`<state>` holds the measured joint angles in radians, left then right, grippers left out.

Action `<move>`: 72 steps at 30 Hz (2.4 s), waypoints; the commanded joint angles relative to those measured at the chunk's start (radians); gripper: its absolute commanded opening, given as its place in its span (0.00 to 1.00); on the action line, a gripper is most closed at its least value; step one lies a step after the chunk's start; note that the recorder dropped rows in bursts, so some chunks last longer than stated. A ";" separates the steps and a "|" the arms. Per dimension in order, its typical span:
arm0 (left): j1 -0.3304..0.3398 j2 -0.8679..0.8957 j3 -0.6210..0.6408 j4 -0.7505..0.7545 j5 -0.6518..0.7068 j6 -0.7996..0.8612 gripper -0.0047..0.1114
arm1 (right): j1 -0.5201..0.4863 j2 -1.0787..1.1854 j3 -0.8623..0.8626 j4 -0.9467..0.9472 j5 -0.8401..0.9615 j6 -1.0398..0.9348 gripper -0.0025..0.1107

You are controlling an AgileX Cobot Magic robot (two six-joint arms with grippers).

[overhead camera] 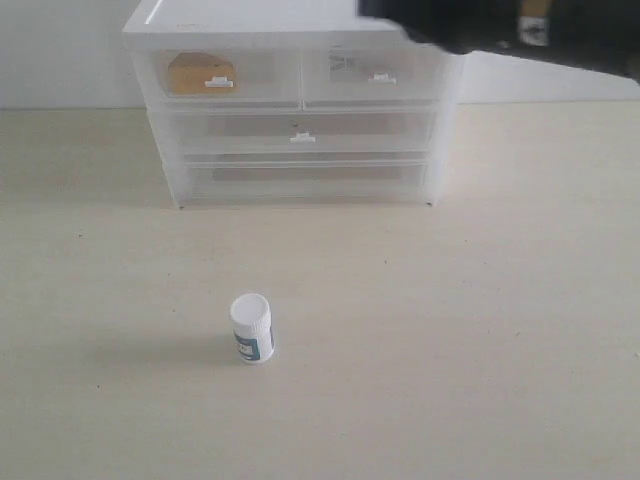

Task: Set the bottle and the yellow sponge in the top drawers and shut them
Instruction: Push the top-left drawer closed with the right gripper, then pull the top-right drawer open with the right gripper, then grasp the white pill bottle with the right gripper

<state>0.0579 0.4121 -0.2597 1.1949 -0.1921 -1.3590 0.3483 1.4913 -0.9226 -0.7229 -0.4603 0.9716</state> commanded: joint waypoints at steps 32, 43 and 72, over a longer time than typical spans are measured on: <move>0.002 -0.007 0.009 -0.006 -0.024 -0.010 0.07 | -0.019 0.556 -0.036 0.480 -0.628 0.610 0.22; 0.002 -0.007 0.009 -0.006 -0.026 0.002 0.07 | 0.022 0.420 0.353 0.306 -0.761 0.410 0.02; 0.002 -0.007 0.009 -0.006 -0.055 0.002 0.07 | 0.243 0.365 0.239 -0.293 -0.246 -0.250 0.74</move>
<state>0.0579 0.4121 -0.2533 1.1949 -0.2449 -1.3590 0.5332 1.8318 -0.6299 -0.9953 -0.8032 0.7717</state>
